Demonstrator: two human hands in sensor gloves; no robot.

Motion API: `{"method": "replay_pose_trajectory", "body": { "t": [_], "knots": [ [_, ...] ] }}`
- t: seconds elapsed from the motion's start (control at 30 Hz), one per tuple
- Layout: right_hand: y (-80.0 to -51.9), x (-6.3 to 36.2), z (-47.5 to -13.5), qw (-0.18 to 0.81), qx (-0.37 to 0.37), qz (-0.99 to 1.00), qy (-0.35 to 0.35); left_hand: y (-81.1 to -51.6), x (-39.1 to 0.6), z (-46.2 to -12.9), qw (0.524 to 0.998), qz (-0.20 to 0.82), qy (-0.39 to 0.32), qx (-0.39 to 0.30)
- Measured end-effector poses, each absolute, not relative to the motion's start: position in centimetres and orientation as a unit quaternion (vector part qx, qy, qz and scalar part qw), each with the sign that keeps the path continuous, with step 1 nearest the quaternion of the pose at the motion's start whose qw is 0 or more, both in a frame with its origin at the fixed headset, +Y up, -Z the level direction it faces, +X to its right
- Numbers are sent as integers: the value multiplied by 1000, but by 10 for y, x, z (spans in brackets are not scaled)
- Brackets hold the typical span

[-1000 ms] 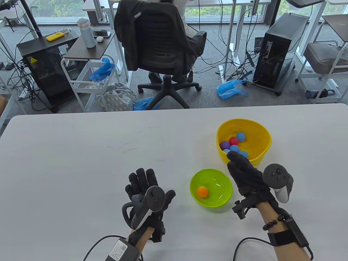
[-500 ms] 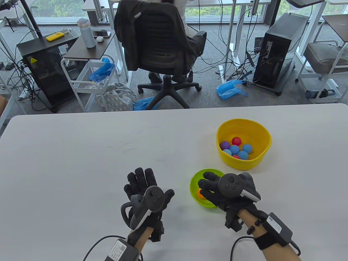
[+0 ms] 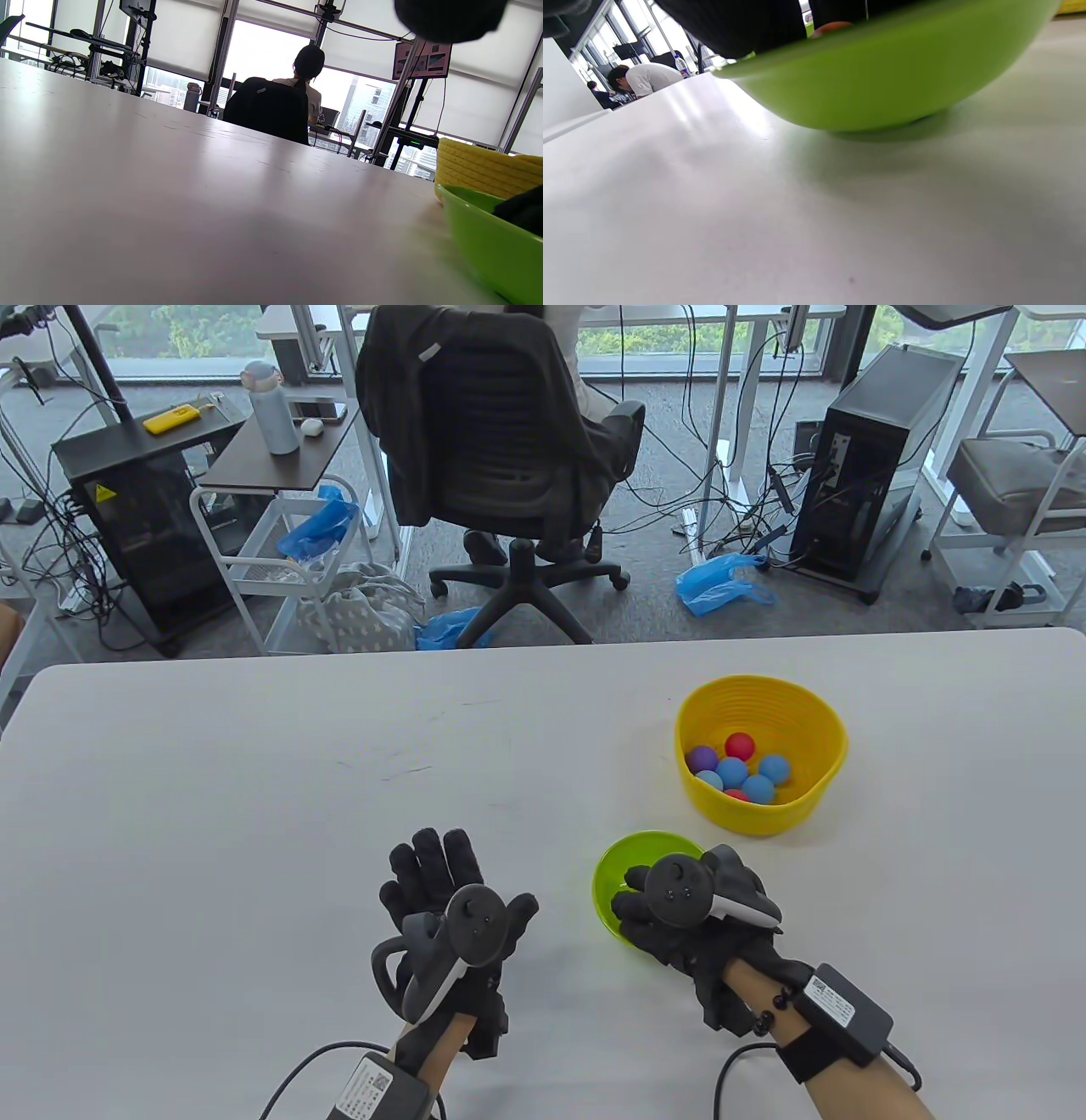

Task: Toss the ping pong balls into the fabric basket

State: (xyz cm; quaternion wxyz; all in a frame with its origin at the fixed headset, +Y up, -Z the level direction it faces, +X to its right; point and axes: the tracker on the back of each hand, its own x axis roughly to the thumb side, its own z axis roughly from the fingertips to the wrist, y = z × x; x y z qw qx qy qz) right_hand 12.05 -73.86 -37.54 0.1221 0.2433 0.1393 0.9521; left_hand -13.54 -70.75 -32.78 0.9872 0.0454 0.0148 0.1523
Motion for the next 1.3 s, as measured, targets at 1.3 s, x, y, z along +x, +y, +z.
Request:
{"method": "replay_pose_trajectory", "body": {
  "t": [1.3],
  "knots": [
    [-693, 258, -383, 624, 152, 765, -45, -710, -135, -327, 986, 160, 13, 32]
  ]
}}
